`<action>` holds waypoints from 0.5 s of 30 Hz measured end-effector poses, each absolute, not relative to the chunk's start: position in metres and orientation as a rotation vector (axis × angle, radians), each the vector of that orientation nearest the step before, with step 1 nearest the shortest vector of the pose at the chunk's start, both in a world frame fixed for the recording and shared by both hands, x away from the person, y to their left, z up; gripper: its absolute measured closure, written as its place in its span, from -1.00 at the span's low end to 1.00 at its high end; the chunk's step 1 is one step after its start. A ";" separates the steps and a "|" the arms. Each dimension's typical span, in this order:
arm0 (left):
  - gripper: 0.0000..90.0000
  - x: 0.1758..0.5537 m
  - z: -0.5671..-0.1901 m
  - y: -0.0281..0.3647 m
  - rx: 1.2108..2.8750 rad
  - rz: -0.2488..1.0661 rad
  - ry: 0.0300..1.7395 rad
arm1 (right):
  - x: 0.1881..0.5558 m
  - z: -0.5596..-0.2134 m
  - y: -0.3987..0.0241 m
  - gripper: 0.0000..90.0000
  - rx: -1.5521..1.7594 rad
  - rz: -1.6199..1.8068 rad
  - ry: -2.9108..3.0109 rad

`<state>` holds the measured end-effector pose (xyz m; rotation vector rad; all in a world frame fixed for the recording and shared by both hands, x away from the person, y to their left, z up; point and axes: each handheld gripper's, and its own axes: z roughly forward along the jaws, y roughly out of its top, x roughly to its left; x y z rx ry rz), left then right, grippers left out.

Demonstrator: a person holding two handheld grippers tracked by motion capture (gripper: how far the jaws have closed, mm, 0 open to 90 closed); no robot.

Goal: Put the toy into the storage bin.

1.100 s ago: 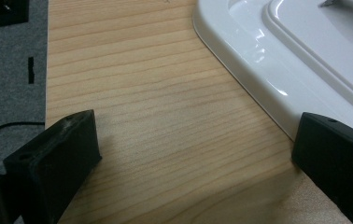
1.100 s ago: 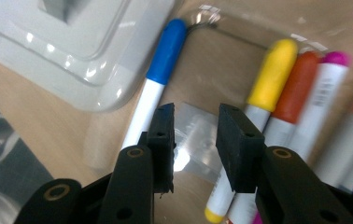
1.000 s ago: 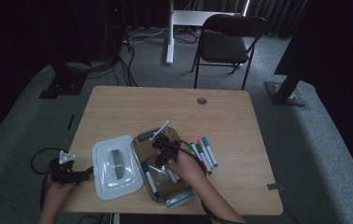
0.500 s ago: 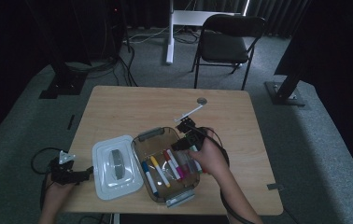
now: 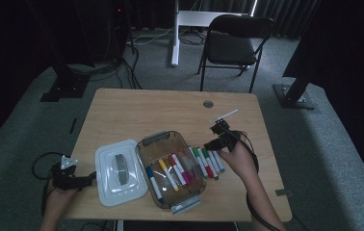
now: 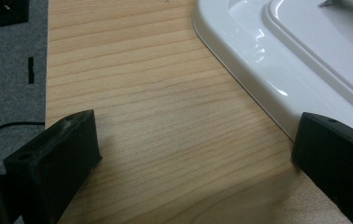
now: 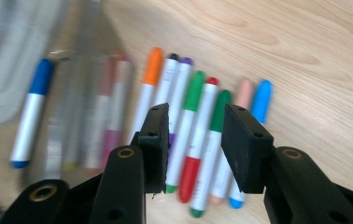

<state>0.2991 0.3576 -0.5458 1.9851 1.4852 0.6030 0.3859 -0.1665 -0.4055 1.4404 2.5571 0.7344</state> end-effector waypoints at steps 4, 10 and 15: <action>-0.97 0.299 -0.546 0.358 1.985 0.603 1.485 | 0.393 -0.422 -0.179 0.40 1.482 0.696 2.536; -0.97 0.299 -0.546 0.358 1.985 0.603 1.485 | 0.407 -0.463 -0.197 0.44 1.552 0.617 2.515; -0.97 0.299 -0.546 0.358 1.985 0.603 1.485 | 0.414 -0.481 -0.200 0.49 1.595 0.588 2.512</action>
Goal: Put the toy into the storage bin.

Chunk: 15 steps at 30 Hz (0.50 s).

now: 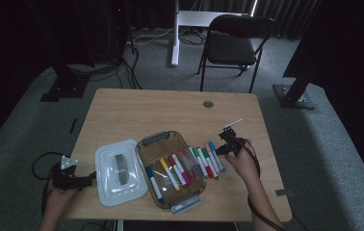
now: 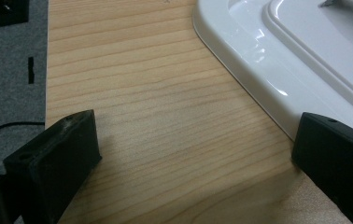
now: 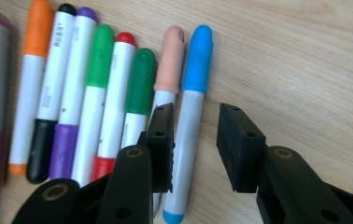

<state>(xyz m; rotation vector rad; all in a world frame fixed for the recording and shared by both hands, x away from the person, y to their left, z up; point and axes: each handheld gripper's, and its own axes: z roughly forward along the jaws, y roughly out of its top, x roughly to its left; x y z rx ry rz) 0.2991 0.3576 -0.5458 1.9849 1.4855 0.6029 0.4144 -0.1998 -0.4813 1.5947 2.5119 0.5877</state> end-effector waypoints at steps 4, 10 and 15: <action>-0.97 0.299 -0.546 0.358 1.985 0.603 1.485 | 0.418 -0.490 -0.197 0.51 1.598 0.564 2.519; -0.97 0.299 -0.546 0.358 1.985 0.603 1.485 | 0.423 -0.499 -0.193 0.54 1.610 0.521 2.515; -0.97 0.299 -0.546 0.358 1.985 0.603 1.485 | 0.425 -0.506 -0.193 0.60 1.619 0.487 2.509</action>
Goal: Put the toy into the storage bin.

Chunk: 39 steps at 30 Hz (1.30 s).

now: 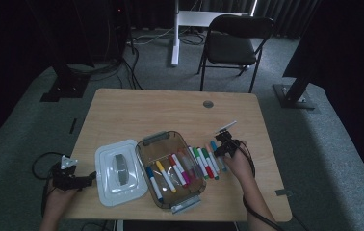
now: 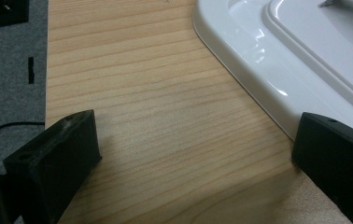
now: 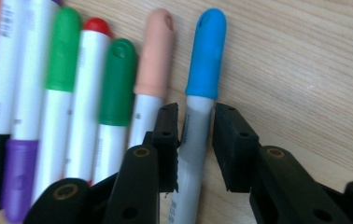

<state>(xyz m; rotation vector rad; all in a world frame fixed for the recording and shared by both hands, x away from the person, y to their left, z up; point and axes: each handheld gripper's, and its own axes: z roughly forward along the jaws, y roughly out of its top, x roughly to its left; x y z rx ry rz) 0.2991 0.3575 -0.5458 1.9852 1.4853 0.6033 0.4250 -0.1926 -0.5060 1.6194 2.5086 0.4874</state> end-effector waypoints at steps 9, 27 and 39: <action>-0.97 0.299 -0.546 0.358 1.985 0.603 1.485 | 0.425 -0.508 -0.199 0.69 1.672 0.499 2.484; -0.97 0.299 -0.546 0.358 1.985 0.603 1.485 | 0.409 -0.456 -0.210 0.70 1.712 0.645 2.404; -0.97 0.299 -0.546 0.358 1.985 0.603 1.485 | 0.390 -0.397 -0.180 0.70 1.579 0.792 2.410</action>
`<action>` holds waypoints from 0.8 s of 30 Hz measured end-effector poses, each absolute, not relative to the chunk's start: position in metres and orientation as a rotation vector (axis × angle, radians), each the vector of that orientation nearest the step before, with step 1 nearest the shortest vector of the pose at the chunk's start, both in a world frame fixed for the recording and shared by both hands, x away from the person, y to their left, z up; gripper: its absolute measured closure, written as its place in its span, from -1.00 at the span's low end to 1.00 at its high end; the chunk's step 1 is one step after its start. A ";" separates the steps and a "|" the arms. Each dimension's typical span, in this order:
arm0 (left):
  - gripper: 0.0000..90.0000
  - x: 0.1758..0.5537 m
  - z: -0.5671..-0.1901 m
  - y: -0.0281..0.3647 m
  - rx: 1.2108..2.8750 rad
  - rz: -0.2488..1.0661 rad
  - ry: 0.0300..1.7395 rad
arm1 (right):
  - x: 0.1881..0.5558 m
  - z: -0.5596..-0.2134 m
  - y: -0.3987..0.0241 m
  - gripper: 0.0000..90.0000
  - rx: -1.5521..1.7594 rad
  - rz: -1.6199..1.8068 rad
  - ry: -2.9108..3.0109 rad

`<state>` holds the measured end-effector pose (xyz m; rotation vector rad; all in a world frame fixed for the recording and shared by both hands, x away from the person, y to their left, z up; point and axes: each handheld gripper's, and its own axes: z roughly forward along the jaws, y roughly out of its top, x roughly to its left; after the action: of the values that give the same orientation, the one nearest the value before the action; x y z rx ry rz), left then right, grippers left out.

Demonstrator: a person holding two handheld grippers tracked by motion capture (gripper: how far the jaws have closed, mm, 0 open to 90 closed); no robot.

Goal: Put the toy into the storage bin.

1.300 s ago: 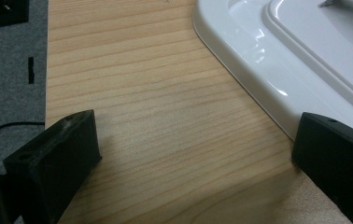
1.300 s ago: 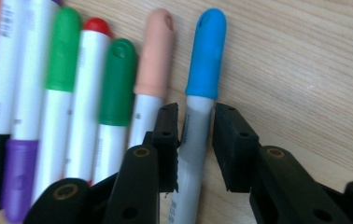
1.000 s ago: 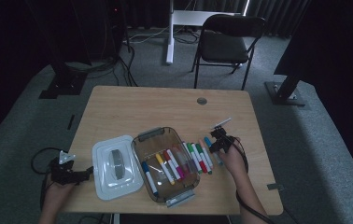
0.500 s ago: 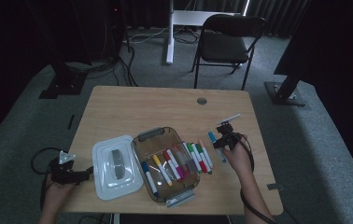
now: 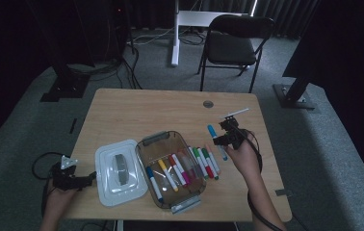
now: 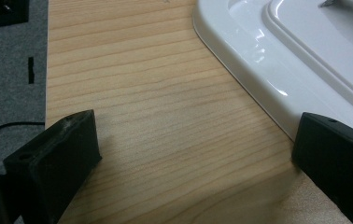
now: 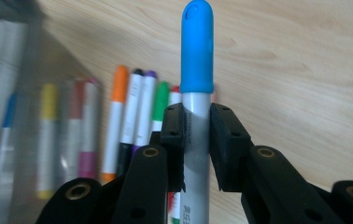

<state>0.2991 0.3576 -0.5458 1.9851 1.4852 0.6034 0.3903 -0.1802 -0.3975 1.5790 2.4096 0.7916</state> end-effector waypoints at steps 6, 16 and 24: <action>-0.97 0.299 -0.546 0.358 1.985 0.605 1.484 | 0.380 -0.374 -0.155 0.70 1.472 0.850 2.447; -0.97 0.299 -0.546 0.358 1.986 0.603 1.485 | 0.369 -0.350 -0.111 0.70 1.349 0.924 2.512; -0.97 0.299 -0.546 0.358 1.985 0.603 1.485 | 0.359 -0.356 -0.072 0.70 1.266 0.960 2.617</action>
<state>0.2992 0.3576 -0.5458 1.9853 1.4852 0.6031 0.3585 -0.0716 -0.3559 1.2665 2.6169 0.9599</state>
